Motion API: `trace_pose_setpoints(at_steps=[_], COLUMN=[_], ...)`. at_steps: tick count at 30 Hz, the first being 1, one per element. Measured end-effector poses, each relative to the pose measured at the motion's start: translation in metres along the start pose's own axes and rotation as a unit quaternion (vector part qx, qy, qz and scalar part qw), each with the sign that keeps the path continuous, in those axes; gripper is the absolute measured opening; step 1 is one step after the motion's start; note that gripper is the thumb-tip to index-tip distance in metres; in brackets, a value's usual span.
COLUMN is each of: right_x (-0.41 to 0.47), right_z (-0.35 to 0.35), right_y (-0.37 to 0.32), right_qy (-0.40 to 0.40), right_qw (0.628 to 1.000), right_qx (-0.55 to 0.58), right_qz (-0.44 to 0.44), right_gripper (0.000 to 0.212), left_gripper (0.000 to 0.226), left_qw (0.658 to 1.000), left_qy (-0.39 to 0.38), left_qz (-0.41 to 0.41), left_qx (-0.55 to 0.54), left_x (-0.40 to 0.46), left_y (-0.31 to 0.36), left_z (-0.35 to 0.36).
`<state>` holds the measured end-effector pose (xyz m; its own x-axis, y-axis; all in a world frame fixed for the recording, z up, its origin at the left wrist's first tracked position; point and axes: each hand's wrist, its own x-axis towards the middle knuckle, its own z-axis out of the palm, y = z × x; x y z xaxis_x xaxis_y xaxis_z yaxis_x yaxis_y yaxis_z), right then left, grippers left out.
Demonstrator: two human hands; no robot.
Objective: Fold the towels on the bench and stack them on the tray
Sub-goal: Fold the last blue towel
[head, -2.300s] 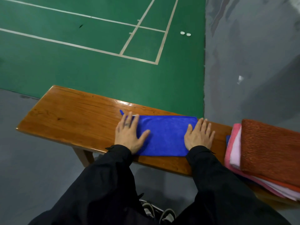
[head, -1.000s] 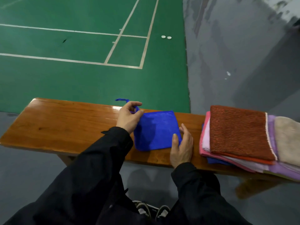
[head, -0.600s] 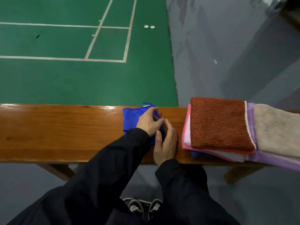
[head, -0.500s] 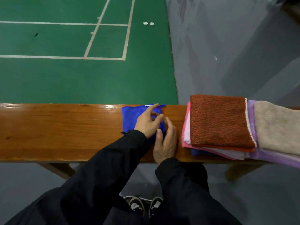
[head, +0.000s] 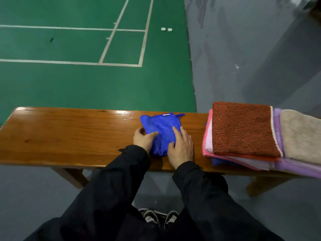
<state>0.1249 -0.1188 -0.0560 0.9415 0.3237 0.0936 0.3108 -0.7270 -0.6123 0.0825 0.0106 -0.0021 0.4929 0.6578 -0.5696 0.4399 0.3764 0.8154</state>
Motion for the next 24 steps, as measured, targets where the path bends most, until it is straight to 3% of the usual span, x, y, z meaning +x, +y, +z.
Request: trace_pose_setpoints(at_steps=[3, 5, 8, 12, 14, 16, 17, 18, 20, 24], right_x=[0.006, 0.007, 0.003, -0.009, -0.017, -0.028, -0.035, -0.040, -0.044, -0.037], right_z=[-0.019, -0.033, -0.053, -0.075, -0.084, -0.092, -0.095, -0.097, -0.100, -0.112], right_y=[-0.006, -0.012, -0.022, -0.047, -0.057, -0.067, -0.070, -0.072, -0.073, -0.071], right_qy=[-0.049, -0.036, -0.037, -0.246, -0.312, -0.328, -0.331, -0.337, -0.339, -0.262], right_qw=[0.983, 0.949, 0.882, 0.727, 0.639, 0.548, 0.529, 0.526, 0.558, 0.619], right_qx=[0.156, 0.268, 0.423, 0.579, 0.653, 0.714, 0.726, 0.731, 0.723, 0.712], right_qz=[0.079, 0.162, 0.202, 0.274, 0.262, 0.287, 0.289, 0.274, 0.227, 0.203], right_gripper=[0.071, 0.060, 0.043, 0.077, 0.070, 0.060, 0.065, 0.070, 0.059, 0.046], left_gripper=[0.032, 0.036, 0.057, 0.024, 0.031, 0.037, 0.034, 0.030, 0.031, 0.042], left_qw=[0.994, 0.984, 0.958, 0.928, 0.913, 0.900, 0.897, 0.897, 0.893, 0.859], left_qy=[-0.090, -0.138, -0.218, -0.290, -0.320, -0.341, -0.345, -0.347, -0.346, -0.361], left_qz=[-0.028, -0.024, -0.039, -0.065, -0.050, -0.038, -0.031, -0.024, -0.013, -0.035], left_qx=[-0.063, -0.107, -0.183, -0.223, -0.249, -0.268, -0.272, -0.273, -0.288, -0.362], left_x=[-0.017, -0.032, -0.057, -0.093, -0.105, -0.110, -0.113, -0.116, -0.117, -0.109], left_y=[0.011, 0.025, 0.046, 0.066, 0.070, 0.071, 0.072, 0.072, 0.071, 0.054], left_z=[-0.001, -0.007, -0.024, -0.048, -0.056, -0.060, -0.062, -0.064, -0.066, -0.072])
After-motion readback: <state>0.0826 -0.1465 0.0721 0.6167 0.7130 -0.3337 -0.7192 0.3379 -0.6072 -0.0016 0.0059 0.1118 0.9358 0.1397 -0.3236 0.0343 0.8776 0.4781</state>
